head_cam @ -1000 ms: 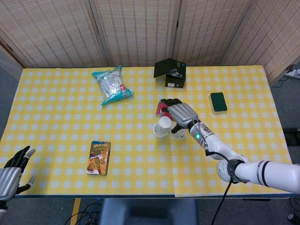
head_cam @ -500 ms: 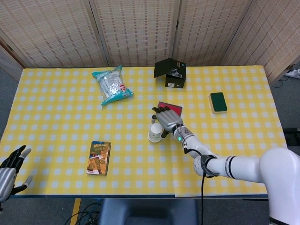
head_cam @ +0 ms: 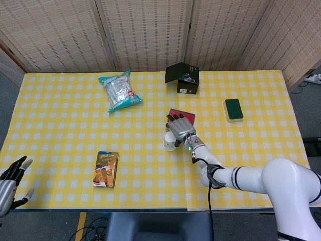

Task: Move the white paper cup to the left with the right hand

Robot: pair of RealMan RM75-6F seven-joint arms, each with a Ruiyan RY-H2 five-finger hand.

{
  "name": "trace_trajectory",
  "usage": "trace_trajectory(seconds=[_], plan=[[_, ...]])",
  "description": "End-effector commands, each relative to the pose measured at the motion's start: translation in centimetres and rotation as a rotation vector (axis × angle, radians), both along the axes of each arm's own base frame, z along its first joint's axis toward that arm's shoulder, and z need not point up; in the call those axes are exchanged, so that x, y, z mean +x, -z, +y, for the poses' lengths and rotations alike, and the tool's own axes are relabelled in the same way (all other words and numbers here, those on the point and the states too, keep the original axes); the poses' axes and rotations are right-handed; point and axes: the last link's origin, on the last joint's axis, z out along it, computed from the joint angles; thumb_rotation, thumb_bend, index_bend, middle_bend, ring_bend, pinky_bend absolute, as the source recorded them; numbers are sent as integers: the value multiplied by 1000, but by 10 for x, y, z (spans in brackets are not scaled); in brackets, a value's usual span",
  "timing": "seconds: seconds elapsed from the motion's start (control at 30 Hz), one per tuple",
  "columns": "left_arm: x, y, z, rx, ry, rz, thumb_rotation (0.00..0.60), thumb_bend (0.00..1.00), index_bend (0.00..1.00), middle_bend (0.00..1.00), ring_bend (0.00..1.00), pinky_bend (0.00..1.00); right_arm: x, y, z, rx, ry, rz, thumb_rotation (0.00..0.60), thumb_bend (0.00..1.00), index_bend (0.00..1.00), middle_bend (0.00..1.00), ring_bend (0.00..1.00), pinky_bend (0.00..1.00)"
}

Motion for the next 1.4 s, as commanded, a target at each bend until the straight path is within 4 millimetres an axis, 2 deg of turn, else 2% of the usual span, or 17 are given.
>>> trace_trajectory(seconds=[0.03,0.1,0.2,0.37,0.5,0.6,0.7,0.83,0.93,1.03,1.2,1.4], plan=[[0,0,0,1,2,0,600,382,0,0,64,204,0,1,0,14,10,5,600,281,260,1,0,0],[1,0,0,0,4,0,600,382,0,0,64,204,1,-2,0,25,16,-5,600,257,119,0,0,0],[1,0,0,1,5,1,600,382,0,0,64,204,3,-11,-1,19,16,-23,600,233,23,0,0,0],[1,0,-1,9,7,7,600,382,0,0,64,204,7,-32,2,7,19,-71,600,200,0,0,0,0],[2,1,-1,12,10,17,600,382,0,0,64,204,11,-66,14,-26,-9,-152,600,196,0,0,0,0],[3,4,1,12,11,26,600,382,0,0,64,204,3,-99,33,-67,-32,-213,600,195,0,0,0,0],[6,7,3,18,38,42,600,382,0,0,64,204,-19,-125,58,-119,-58,-249,600,195,0,0,0,0],[14,15,1,4,72,46,600,381,5,0,64,204,-72,-150,103,-207,-97,-275,600,195,0,0,0,0],[19,14,0,32,97,55,600,382,4,0,64,204,-113,-158,137,-252,-117,-280,600,195,0,0,0,0],[22,13,-2,56,120,55,600,382,1,0,64,204,-150,-165,169,-315,-130,-278,600,196,0,0,0,0],[23,10,-3,68,142,48,600,382,0,0,64,204,-199,-167,215,-400,-121,-270,600,195,0,0,0,0],[25,14,-4,51,166,53,600,382,2,0,64,204,-226,-163,242,-484,-121,-223,600,195,0,0,0,0]])
